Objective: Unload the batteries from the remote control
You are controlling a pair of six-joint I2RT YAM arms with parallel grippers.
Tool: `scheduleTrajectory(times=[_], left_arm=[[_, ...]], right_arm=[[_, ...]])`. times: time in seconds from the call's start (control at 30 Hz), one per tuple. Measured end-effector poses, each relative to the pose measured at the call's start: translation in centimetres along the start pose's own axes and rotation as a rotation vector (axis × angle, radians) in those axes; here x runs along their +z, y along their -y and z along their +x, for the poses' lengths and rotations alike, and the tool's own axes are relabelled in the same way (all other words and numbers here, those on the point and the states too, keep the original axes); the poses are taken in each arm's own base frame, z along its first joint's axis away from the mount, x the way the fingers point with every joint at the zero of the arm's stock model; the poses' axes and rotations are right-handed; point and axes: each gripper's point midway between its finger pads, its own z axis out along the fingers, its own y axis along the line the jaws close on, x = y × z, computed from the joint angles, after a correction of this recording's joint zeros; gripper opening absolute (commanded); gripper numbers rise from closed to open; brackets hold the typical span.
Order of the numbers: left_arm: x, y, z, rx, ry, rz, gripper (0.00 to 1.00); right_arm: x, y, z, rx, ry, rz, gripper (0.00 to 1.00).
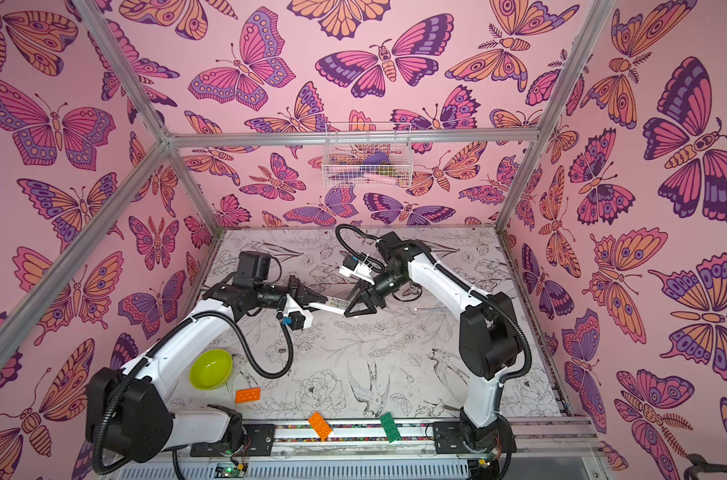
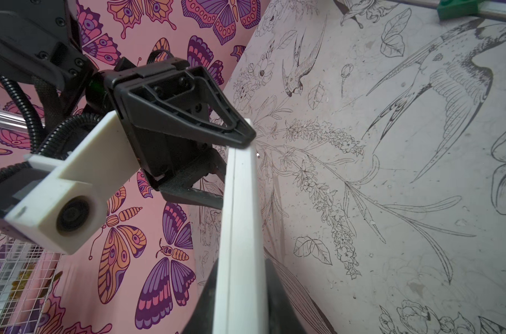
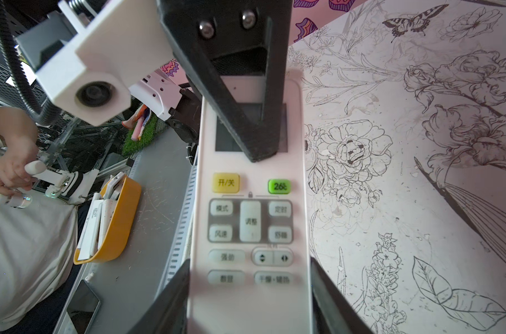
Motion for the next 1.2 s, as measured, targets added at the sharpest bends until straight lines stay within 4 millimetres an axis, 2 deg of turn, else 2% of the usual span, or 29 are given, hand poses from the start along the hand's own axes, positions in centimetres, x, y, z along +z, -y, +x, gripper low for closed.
scheduleTrajectory(times=[0.27, 0.37, 0.47, 0.57, 0.7, 0.8, 0.97, 1.03, 1.2], left_arm=[[0.0, -0.2, 0.0, 0.007, -0.012, -0.005, 0.00], [0.0, -0.5, -0.3, 0.000, -0.013, -0.011, 0.00], [-0.2, -0.7, -0.6, -0.001, -0.015, -0.018, 0.00], [-0.3, -1.1, -0.9, -0.044, -0.020, -0.028, 0.00], [-1.3, -1.7, -0.8, -0.131, -0.088, -0.057, 0.00], [-2.5, -2.3, -0.7, -0.243, -0.166, -0.092, 0.00], [-4.1, -1.9, -0.3, -0.520, -0.278, -0.102, 0.00], [-4.6, -1.6, -0.2, -0.658, -0.314, -0.114, 0.00], [-5.6, -1.3, -0.6, -1.038, -0.364, -0.148, 0.00]], right_arm=[[-0.3, -0.1, -0.2, -0.021, 0.010, 0.012, 0.35], [-0.6, -0.3, -0.3, -0.028, 0.019, 0.019, 0.49], [-0.9, -0.6, -0.5, -0.036, 0.030, 0.028, 0.58], [-1.4, -0.9, -0.7, -0.057, 0.046, 0.051, 0.63], [-3.4, -0.6, -0.9, -0.093, 0.084, 0.141, 0.65], [-5.5, -0.8, -1.1, -0.106, 0.149, 0.229, 0.66], [-8.8, -0.6, -2.0, -0.131, 0.296, 0.395, 0.66], [-9.3, -0.1, -2.4, -0.129, 0.337, 0.445, 0.66], [-10.1, 2.6, -2.5, -0.038, 0.458, 0.545, 0.66]])
